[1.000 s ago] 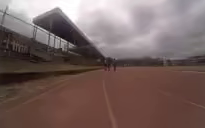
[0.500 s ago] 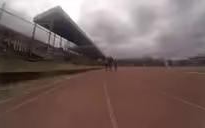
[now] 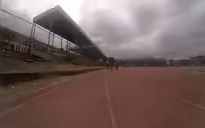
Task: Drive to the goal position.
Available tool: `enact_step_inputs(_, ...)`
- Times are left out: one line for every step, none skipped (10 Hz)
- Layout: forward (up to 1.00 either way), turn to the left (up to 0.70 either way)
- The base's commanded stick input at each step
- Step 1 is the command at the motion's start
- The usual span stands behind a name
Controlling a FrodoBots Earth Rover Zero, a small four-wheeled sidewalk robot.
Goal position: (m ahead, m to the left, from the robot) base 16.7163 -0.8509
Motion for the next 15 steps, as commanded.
enact_step_inputs(1.0,0.0)
enact_step_inputs(1.0,0.0)
enact_step_inputs(1.0,0.0)
enact_step_inputs(1.0,0.0)
enact_step_inputs(1.0,0.0)
enact_step_inputs(1.0,0.0)
enact_step_inputs(1.0,0.0)
enact_step_inputs(1.0,0.0)
enact_step_inputs(1.0,0.0)
enact_step_inputs(1.0,0.0)
enact_step_inputs(1.0,0.0)
enact_step_inputs(1.0,0.0)
enact_step_inputs(1.0,0.0)
enact_step_inputs(1.0,0.0)
enact_step_inputs(1.0,0.0)
